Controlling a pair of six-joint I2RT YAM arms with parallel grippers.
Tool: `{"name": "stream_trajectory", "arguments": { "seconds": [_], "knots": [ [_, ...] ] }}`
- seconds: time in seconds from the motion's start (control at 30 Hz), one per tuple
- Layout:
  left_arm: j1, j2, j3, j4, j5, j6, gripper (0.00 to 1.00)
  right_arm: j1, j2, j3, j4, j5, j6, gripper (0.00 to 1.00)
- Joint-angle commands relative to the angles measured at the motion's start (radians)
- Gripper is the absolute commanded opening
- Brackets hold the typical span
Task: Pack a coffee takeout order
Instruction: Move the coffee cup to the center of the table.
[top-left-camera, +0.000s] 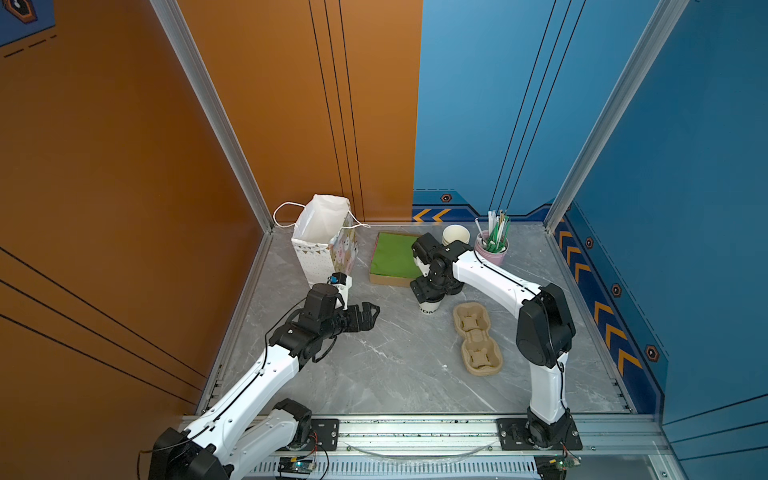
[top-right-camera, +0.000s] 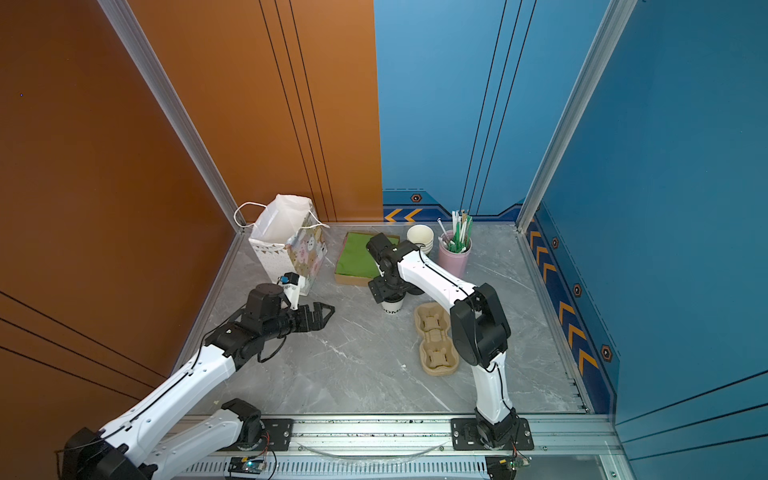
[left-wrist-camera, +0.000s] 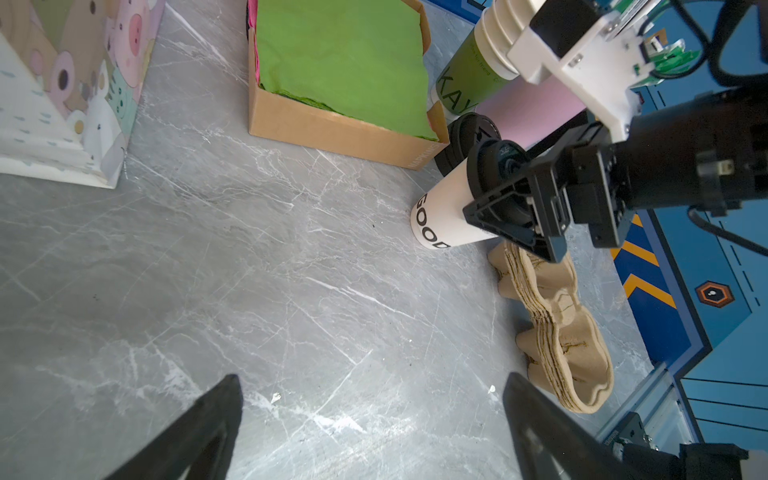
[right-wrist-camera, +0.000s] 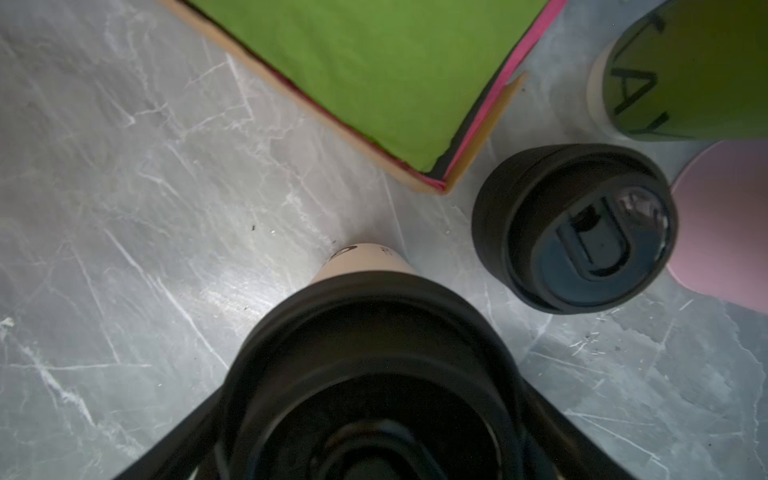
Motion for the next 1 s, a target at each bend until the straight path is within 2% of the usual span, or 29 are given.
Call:
{"name": "stream_trajectory", "arguments": {
  "seconds": [0.0, 0.13, 0.7, 0.83, 0.97],
  "knots": [
    [0.014, -0.021, -0.012, -0.005, -0.015, 0.012, 0.98, -0.003, 0.051, 0.016, -0.046, -0.001, -0.013, 0.95],
    [0.021, -0.033, -0.01, -0.015, -0.022, 0.019, 0.98, 0.0, 0.049, 0.032, -0.056, -0.025, -0.016, 1.0],
    [0.045, -0.064, 0.058, -0.098, -0.071, 0.064, 0.98, 0.008, -0.101, 0.212, -0.132, 0.037, -0.043, 1.0],
    [0.052, -0.048, 0.149, -0.162, -0.108, 0.124, 0.98, 0.011, -0.21, 0.217, -0.131, 0.024, -0.024, 1.0],
    [0.061, -0.005, 0.295, -0.258, -0.153, 0.226, 0.98, 0.015, -0.357, 0.126, -0.118, 0.062, 0.016, 1.0]
  ]
}}
